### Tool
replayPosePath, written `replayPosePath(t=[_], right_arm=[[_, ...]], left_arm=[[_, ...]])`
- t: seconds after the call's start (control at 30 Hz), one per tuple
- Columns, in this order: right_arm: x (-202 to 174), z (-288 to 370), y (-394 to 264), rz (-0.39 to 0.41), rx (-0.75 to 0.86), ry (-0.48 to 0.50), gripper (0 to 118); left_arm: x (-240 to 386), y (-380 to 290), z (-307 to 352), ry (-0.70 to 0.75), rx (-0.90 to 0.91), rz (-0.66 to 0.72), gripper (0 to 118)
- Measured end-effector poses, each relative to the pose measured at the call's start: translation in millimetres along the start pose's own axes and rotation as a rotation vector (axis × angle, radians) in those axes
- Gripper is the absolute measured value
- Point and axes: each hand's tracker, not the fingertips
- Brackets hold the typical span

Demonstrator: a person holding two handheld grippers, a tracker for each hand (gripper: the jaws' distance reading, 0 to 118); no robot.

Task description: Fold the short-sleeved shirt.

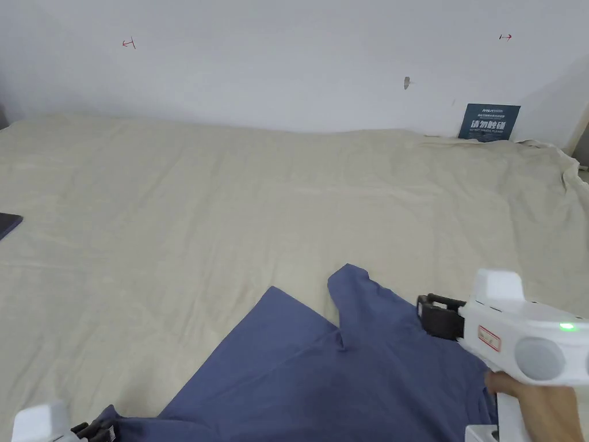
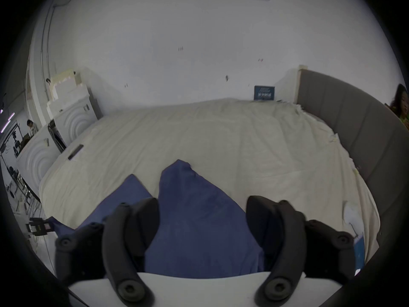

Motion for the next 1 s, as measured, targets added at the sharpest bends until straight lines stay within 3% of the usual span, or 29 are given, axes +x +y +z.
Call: replayPosePath(t=[0.37,0.43,0.5,0.57,0.63,0.67,0.73,0.8,0.9,1.0], right_arm=[[26.3,-164.0,3.0,0.043,-0.316,-0.133,85],[33.0,-178.5,-5.2,0.043,-0.374,-0.152,71],[37.8,-184.9,-16.2,0.028,-0.414,-0.163,67],[44.2,-181.4,-26.5,-0.034,-0.374,-0.114,58],[44.2,-177.5,-25.4,-0.042,-0.369,-0.124,52],[42.5,-175.9,-24.2,-0.036,-0.373,-0.123,41],[38.8,-169.5,-26.0,0.018,-0.365,-0.141,4],[37.5,-161.8,-25.7,0.043,-0.348,-0.125,2],[36.9,-133.7,-19.2,-0.022,-0.261,-0.104,1],[28.1,-92.5,-9.7,0.002,-0.2,-0.059,1]], left_arm=[[-0.2,8.1,-19.5,0.002,-0.031,0.016,2],[-0.5,8.7,-21.1,0.004,-0.036,0.023,2],[-2.2,8.1,-23.7,0.006,-0.04,0.023,2],[-1.9,8.2,-24.8,0.008,-0.042,0.02,2],[1.2,8.4,-25.6,0.006,-0.044,0.02,2],[2.3,8.5,-26.4,0.007,-0.044,0.019,2],[3.6,8.5,-28.1,0.01,-0.042,0.02,2],[4.4,8.1,-27.9,0.01,-0.035,0.024,2],[5.5,8.9,-25.6,0.005,-0.02,0.027,2],[7.5,11.4,-21.1,-0.001,-0.007,0.022,2]])
